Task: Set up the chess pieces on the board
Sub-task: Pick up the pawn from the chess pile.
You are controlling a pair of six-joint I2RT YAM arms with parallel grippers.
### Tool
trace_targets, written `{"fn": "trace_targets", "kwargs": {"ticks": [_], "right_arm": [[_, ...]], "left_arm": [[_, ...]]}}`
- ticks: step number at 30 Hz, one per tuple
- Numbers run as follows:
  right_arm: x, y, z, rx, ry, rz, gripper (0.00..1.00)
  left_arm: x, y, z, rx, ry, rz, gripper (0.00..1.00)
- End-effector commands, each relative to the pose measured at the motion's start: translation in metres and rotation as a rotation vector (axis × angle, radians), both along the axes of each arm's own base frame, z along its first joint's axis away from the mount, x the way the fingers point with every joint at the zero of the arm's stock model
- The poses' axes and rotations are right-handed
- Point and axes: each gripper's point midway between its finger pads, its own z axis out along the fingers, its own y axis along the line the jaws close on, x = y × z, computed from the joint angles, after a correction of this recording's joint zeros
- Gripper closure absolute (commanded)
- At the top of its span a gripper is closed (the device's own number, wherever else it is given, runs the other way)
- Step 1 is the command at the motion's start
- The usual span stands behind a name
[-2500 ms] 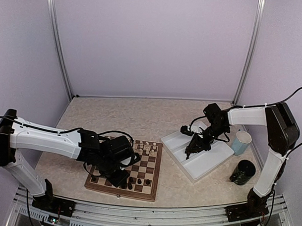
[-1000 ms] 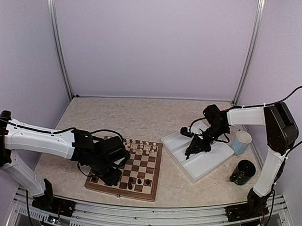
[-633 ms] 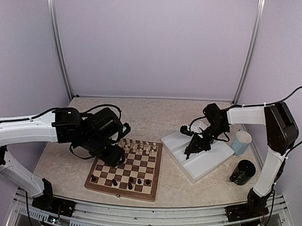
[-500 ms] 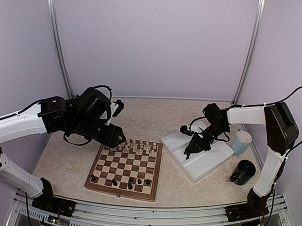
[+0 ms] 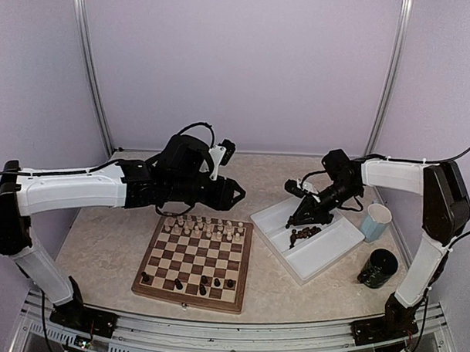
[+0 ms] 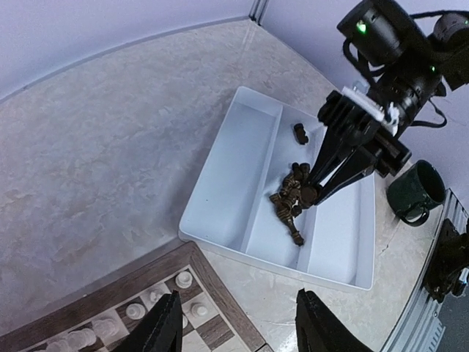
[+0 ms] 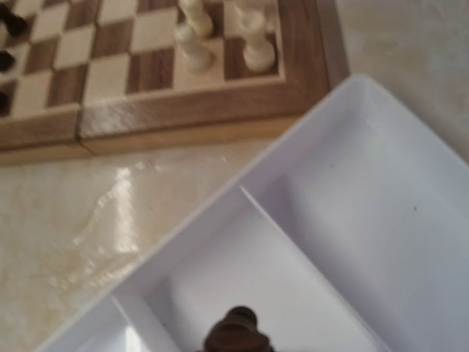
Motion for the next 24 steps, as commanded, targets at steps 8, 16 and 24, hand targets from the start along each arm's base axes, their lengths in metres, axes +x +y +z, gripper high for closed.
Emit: {"fn": "trace_targets", "kwargs": {"ticks": [8,16,24], "right_arm": [[-0.004,0.005,0.081,0.235,0.036,0.015,0.98],[-0.008,0.004,0.119,0.363,0.079,0.035,0.98],[-0.014,0.006,0.130,0.402,0.094,0.050,0.97]], "left_arm": [[0.006,-0.071,-0.021,-0.187,-0.023,-0.226,0.48],[0.002,-0.101,-0.022,-0.328,-0.133,-0.362,0.49],[-0.001,-0.123,-0.025,-0.395,-0.161,-0.461,0.51]]}}
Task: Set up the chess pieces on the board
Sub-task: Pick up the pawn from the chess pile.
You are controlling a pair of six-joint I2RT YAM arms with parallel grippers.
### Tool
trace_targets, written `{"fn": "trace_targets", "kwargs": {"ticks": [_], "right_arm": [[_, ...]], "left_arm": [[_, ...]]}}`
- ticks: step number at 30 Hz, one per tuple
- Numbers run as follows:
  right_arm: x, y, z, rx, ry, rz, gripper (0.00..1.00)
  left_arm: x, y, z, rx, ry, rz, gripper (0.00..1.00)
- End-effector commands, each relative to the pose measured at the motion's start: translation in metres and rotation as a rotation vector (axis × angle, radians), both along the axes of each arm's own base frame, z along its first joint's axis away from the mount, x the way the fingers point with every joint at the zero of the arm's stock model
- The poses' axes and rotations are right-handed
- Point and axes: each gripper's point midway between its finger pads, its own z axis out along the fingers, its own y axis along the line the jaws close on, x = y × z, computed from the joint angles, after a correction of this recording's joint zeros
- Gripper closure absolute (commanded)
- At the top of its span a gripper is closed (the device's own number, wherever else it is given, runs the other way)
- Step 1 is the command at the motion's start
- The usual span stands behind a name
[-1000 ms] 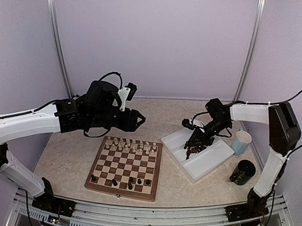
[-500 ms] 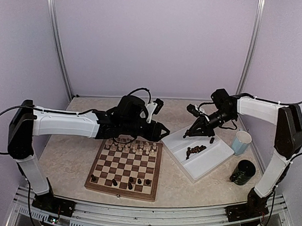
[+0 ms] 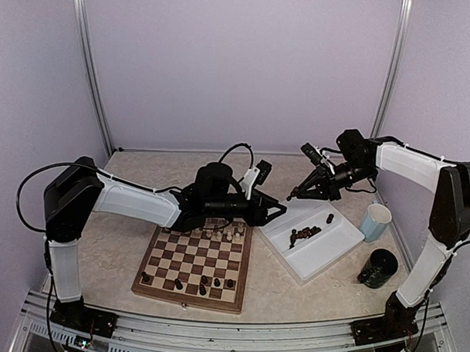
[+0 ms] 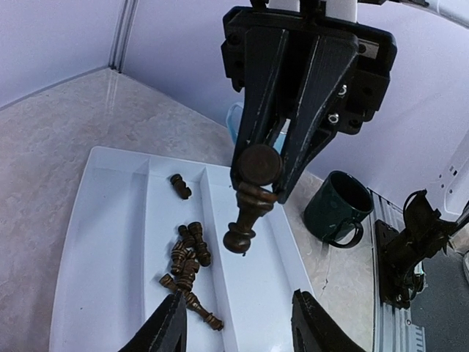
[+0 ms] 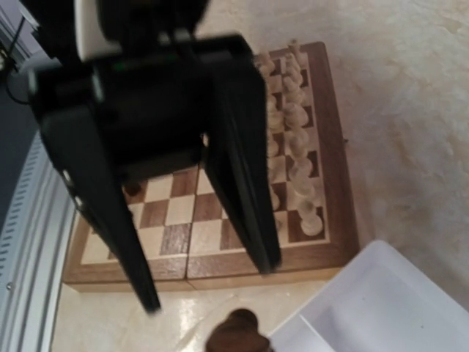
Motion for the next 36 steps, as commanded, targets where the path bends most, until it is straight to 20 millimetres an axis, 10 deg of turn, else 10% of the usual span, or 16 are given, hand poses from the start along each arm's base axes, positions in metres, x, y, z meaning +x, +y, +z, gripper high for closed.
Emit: {"fn": "trace_targets", "kwargs": {"ticks": [1,36], "right_arm": [[-0.013,0.000,0.026,0.083,-0.008,0.044,0.97],[0.007,-0.013,0.010,0.038,-0.028,-0.026,0.98]], "left_arm": [[-0.001,-0.016,0.019,-0.096,-0.068,-0.078,0.51],[0.014,-0.010,0.026,-0.002,-0.013,0.014,1.00]]}}
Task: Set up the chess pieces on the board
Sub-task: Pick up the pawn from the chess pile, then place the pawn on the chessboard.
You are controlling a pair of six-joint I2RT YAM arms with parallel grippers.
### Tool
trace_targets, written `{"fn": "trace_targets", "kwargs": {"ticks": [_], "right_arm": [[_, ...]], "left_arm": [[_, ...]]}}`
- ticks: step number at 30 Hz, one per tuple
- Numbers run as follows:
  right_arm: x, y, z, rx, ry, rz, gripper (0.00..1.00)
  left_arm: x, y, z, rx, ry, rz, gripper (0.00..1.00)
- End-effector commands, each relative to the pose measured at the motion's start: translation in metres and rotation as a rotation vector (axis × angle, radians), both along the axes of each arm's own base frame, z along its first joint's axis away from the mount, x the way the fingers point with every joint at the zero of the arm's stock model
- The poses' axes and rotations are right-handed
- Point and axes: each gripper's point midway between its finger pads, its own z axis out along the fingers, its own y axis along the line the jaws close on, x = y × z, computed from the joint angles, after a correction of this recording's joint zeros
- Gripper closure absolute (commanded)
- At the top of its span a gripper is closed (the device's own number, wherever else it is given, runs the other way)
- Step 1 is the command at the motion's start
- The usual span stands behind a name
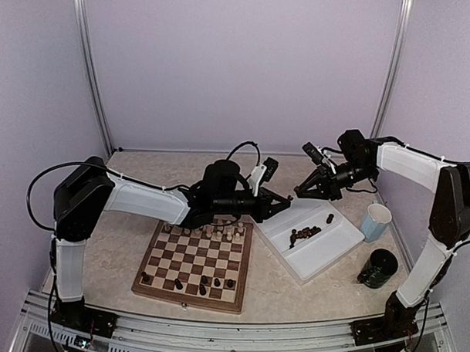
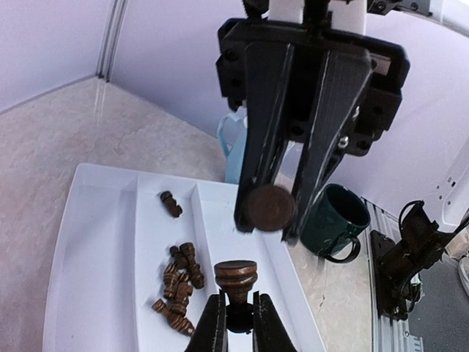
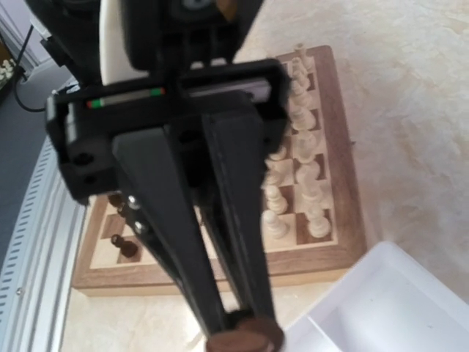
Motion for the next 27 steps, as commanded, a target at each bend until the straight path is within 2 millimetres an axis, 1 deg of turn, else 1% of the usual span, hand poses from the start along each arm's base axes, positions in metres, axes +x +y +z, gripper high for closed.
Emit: {"fn": "trace_targets", "kwargs": {"ticks": [1,2,4,7,9,10,12,13,14,18,22,25,27], "right_arm": [[0.017,-0.017,0.005,0.011,-0.063,-0.051,0.98],[0.024,-0.023,0.003,0.002,-0.067,-0.076,0.98],[0.035,-0.028,-0.006,-0.030,-0.088,-0.113,0.98],[0.045,-0.032,-0.023,-0.079,-0.108,-0.148,0.97],[0.047,-0.034,-0.035,-0.104,-0.104,-0.156,0.98],[0.047,-0.035,-0.040,-0.115,-0.098,-0.157,0.98],[0.047,-0.036,-0.047,-0.129,-0.095,-0.158,0.98],[0.047,-0.037,-0.050,-0.133,-0.097,-0.158,0.98],[0.047,-0.037,-0.051,-0.137,-0.099,-0.158,0.98],[0.045,-0.038,-0.054,-0.144,-0.105,-0.157,0.98],[0.043,-0.038,-0.053,-0.138,-0.107,-0.152,0.97],[0.041,-0.038,-0.054,-0.137,-0.106,-0.149,0.97],[0.040,-0.038,-0.054,-0.138,-0.106,-0.146,0.97]], "left_arm": [[0.005,0.020,0.022,0.092,0.018,0.071,1.00],[0.004,0.025,0.019,0.136,0.034,0.079,1.00],[0.000,0.040,0.022,0.222,0.066,0.103,1.00],[-0.009,0.071,0.015,0.389,0.125,0.145,1.00],[-0.015,0.097,0.010,0.512,0.166,0.181,1.00],[-0.015,0.110,0.013,0.561,0.178,0.210,1.00],[-0.022,0.141,0.004,0.686,0.240,0.248,1.00],[-0.029,0.161,-0.003,0.758,0.284,0.266,1.00],[-0.035,0.175,-0.008,0.811,0.322,0.278,1.00],[-0.060,0.225,-0.027,0.955,0.484,0.312,1.00],[-0.090,0.261,-0.048,1.054,0.627,0.309,1.00],[-0.110,0.279,-0.061,1.120,0.710,0.289,1.00],[-0.118,0.288,-0.073,1.144,0.765,0.297,1.00]]}}
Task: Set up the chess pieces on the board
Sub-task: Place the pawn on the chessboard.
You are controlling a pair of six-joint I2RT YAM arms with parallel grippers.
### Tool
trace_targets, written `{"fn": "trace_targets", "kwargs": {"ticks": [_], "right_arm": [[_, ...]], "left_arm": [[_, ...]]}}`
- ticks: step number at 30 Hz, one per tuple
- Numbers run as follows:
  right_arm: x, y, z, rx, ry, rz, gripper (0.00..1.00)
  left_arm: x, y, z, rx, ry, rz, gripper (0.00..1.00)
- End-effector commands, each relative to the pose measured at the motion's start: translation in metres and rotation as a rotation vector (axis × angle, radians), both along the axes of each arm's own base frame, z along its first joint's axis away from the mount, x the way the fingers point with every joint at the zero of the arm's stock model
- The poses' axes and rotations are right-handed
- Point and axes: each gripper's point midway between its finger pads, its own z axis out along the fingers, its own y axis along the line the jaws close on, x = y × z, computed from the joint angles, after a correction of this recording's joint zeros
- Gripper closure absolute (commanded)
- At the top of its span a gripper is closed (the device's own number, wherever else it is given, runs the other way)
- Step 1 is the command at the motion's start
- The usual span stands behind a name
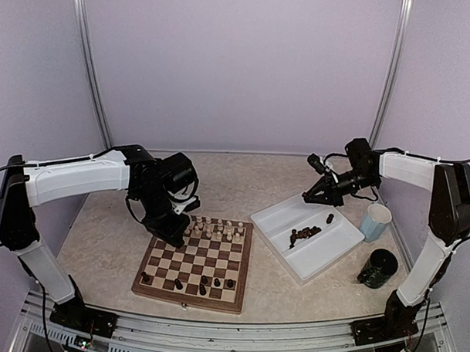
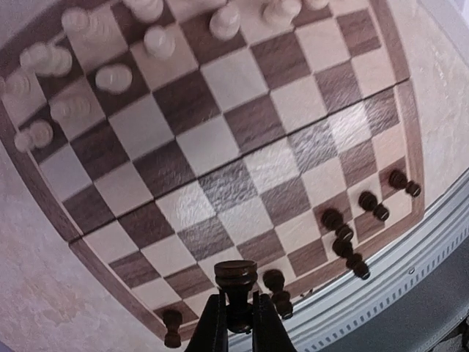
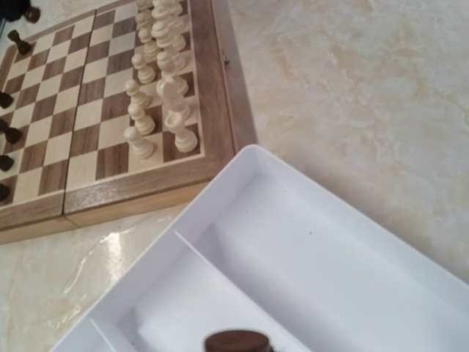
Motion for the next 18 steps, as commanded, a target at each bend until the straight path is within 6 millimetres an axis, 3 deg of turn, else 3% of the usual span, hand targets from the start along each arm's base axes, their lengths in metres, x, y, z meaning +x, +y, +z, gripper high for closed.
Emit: {"fn": "trace_targets", "kwargs": {"ticks": [1,7,18], "right_arm": [[-0.004,0.000,-0.001,0.001,-0.012,0.011,0.97],[-0.007,-0.001,0.002,0.001,-0.022,0.012,0.97],[-0.010,-0.001,-0.001,0.004,-0.011,0.021,0.97]], "left_arm": [[-0.035,0.033,-0.014,0.081,0.163,0.059,1.00],[-0.042,0.040,-0.038,0.146,0.227,0.063,1.00],[-0.042,0.036,-0.059,0.171,0.268,0.038,1.00]]}}
